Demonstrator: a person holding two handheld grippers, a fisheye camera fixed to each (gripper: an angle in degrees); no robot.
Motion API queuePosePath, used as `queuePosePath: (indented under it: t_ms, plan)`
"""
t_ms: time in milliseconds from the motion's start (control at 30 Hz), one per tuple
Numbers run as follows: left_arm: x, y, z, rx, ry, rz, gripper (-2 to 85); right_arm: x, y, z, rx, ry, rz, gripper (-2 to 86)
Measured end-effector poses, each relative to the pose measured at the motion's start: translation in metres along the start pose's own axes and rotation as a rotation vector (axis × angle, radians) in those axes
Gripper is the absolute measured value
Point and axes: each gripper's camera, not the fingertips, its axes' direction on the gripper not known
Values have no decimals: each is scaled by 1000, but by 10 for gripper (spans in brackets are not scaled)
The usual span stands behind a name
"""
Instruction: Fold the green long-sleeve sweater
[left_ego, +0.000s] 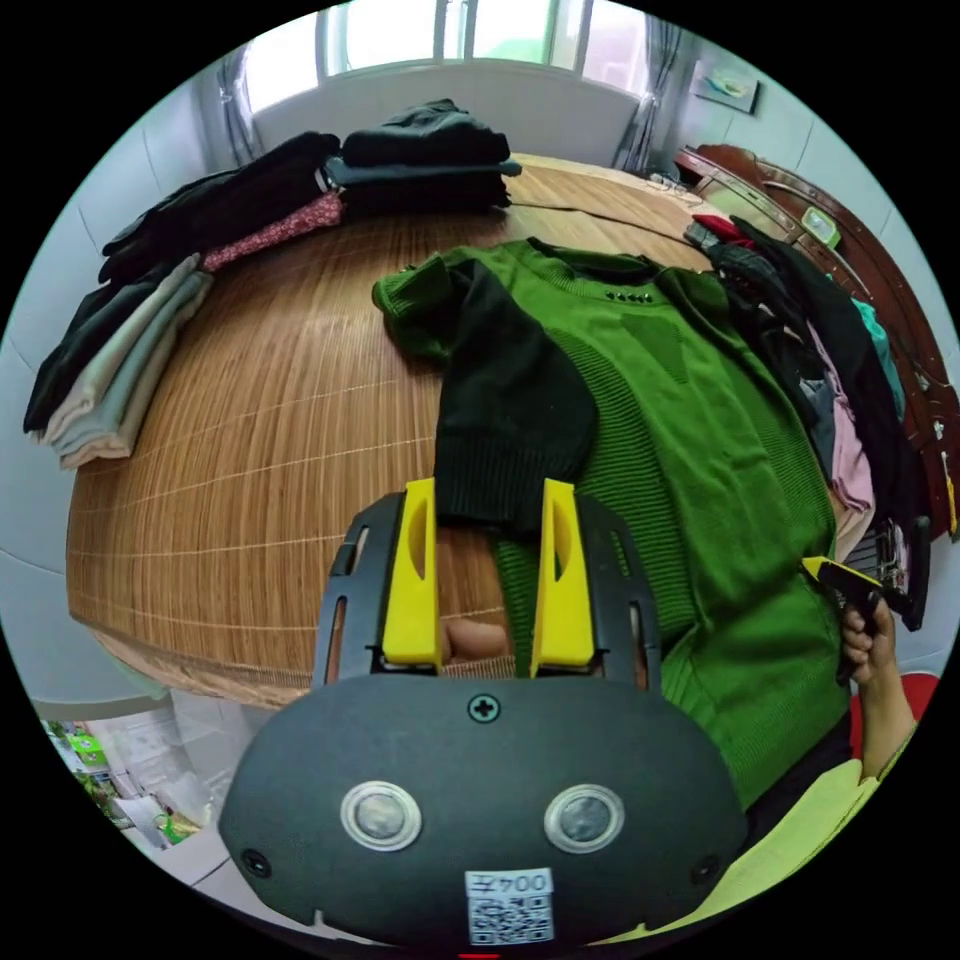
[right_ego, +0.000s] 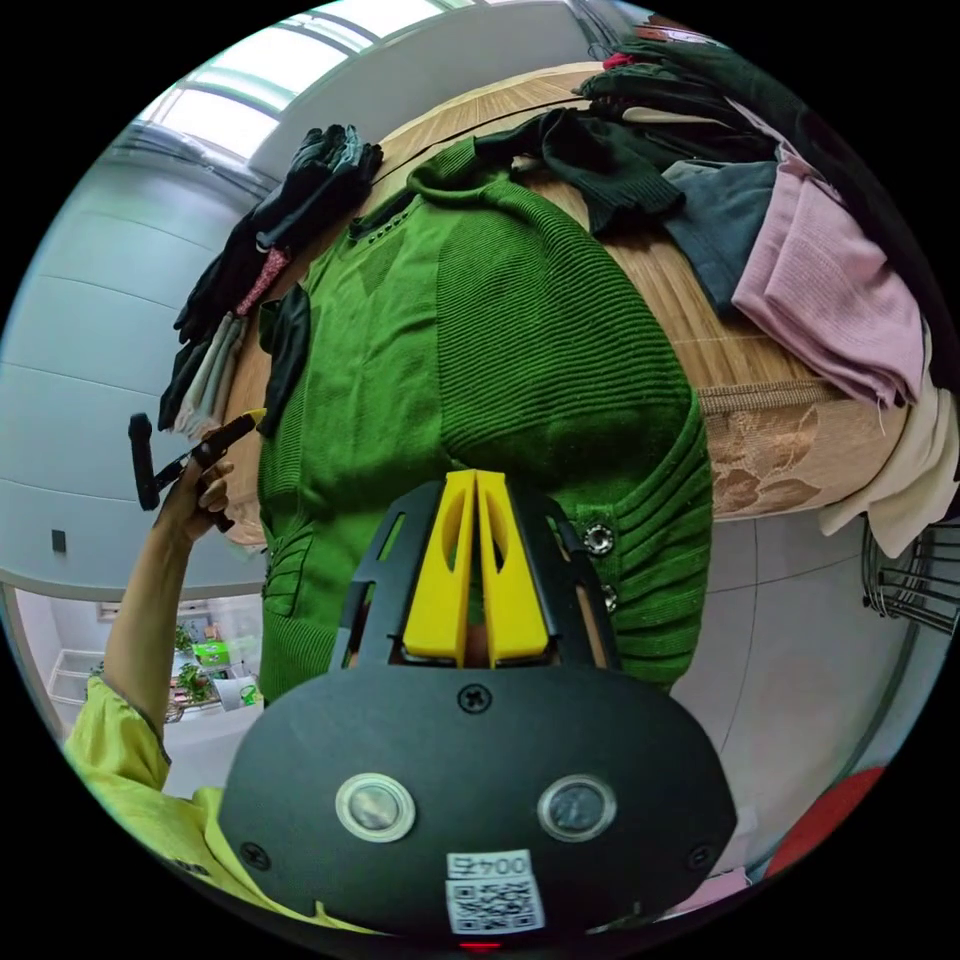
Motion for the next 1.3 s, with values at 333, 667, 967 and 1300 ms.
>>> queuePosePath:
  t_ms: [333,667,967,1300]
  plan:
    - [-22,-30,-61,128,87,-68,26,34,-15,1,-10,19,-3,-8]
    - [-178,-54,-129,-7,-518,-331,55,60,-30,1,-10,55,-12,-8]
    - [-129,-41,-121,167,-184,-274,103,82,-40,-3,-6,53,-16,-7]
    - [63,-62,16,96,-92,211,74,128,-41,-50,173,-156,-41,32]
